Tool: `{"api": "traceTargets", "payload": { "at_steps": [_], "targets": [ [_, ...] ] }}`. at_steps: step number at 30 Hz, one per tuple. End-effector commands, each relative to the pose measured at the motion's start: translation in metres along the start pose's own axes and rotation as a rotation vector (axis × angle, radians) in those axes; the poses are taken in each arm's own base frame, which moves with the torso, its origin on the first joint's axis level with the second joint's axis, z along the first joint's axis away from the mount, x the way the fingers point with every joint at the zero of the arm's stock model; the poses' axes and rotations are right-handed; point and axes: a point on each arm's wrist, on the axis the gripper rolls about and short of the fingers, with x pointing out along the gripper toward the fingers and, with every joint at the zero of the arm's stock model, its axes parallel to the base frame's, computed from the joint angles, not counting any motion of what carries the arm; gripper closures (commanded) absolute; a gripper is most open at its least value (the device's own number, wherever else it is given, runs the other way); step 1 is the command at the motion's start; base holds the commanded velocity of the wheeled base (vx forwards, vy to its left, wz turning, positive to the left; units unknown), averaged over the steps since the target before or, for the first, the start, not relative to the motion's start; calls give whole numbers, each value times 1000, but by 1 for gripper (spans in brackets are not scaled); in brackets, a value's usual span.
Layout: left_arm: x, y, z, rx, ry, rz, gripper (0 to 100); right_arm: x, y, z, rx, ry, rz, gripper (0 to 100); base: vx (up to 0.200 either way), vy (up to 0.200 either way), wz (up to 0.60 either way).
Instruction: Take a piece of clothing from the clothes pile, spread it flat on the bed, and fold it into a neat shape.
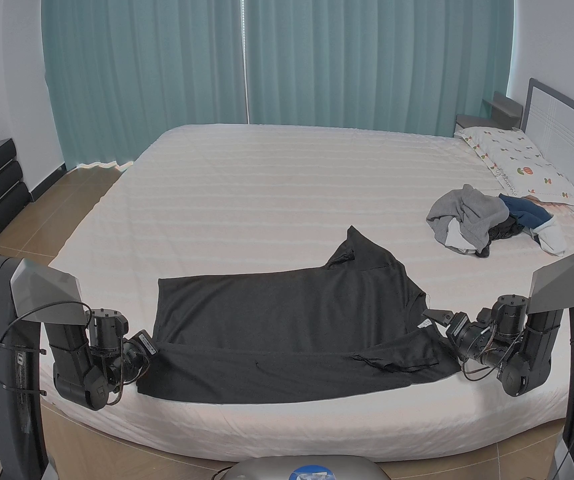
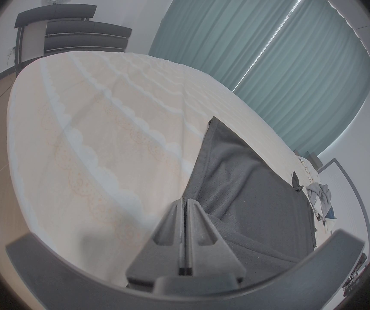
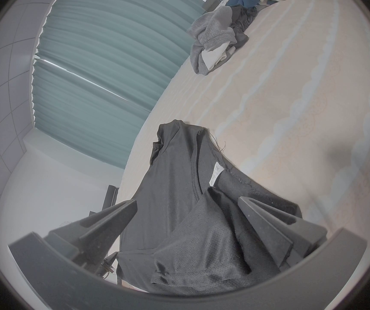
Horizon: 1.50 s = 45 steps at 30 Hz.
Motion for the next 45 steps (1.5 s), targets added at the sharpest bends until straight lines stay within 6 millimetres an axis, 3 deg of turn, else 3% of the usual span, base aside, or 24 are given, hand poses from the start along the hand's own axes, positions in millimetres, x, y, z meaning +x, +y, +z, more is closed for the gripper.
{"api": "traceTargets", "payload": {
  "at_steps": [1,6,7,13,14,18,25,36,45],
  "targets": [
    [1,2,-3,1,10,7,100,-7,12,6,-14,-26,32,0,0,0,0],
    [1,1,-3,3,10,4,100,-24,31,2,-29,-15,54,0,0,0,0],
    [1,1,-2,-1,8,2,0,-29,37,0,-34,-7,59,0,0,0,0],
    [-1,0,-1,-32,8,-10,0,-42,58,-8,-55,22,93,0,0,0,0],
    [-3,-3,2,-98,-11,-31,0,-44,71,-15,-64,57,91,0,0,0,0],
    [-9,-7,9,-179,-16,-80,0,-32,84,-23,-64,81,27,0,0,0,0],
    [-19,-3,10,-188,39,-122,0,-35,76,-41,87,106,-82,0,0,0,0],
    [-19,-3,8,-176,-3,-155,0,-31,60,-64,87,184,-169,0,0,0,0],
    [-20,-3,7,-174,-3,-157,0,-27,58,-67,83,175,-183,0,0,0,0]
  ]
}}
